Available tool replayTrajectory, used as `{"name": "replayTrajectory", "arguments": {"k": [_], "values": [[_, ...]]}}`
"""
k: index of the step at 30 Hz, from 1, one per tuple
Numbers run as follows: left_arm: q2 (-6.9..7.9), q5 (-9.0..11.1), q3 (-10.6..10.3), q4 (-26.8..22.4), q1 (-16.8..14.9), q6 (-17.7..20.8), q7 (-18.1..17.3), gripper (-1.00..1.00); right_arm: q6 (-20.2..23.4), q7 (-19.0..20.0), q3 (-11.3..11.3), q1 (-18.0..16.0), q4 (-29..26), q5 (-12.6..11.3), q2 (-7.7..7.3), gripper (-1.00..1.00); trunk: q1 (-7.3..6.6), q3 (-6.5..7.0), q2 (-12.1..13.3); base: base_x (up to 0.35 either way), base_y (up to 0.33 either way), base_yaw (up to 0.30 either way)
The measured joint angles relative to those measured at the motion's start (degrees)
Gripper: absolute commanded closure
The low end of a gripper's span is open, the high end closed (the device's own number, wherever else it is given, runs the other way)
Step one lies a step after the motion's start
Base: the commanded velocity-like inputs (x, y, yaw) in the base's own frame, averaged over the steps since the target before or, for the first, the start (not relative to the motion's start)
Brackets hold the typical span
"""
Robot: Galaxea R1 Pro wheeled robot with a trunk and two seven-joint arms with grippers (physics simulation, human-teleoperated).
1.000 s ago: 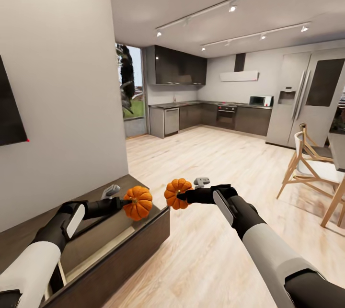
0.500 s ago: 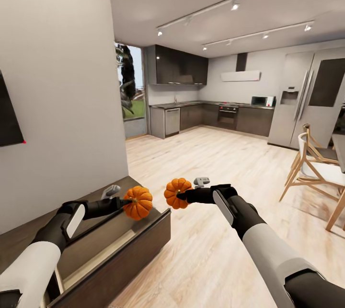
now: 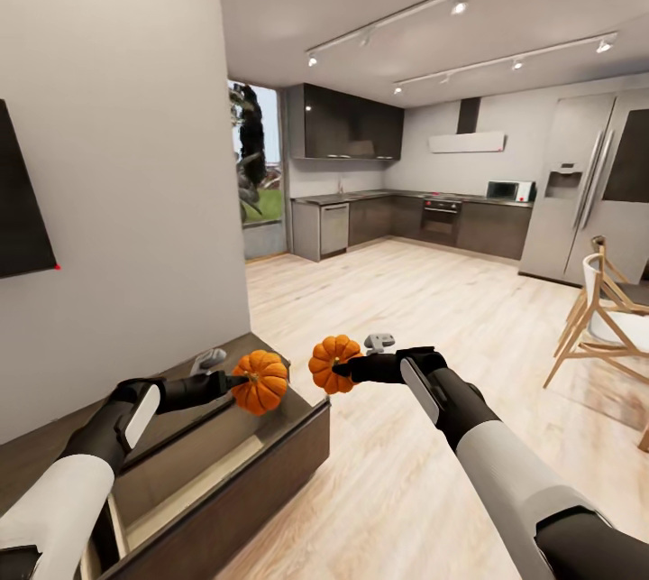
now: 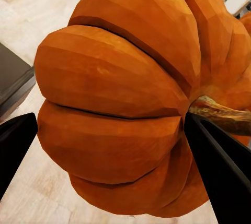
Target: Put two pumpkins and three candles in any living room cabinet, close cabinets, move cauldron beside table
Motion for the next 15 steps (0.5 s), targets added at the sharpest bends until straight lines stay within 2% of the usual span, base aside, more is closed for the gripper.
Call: {"name": "replayTrajectory", "arguments": {"k": [15], "values": [[0.0,0.0,0.0,0.0,0.0,0.0,0.0,1.0,0.0,0.0,0.0,0.0,0.0,0.1,0.0,1.0,0.01,0.0,0.0,0.048,-0.016,0.01]]}}
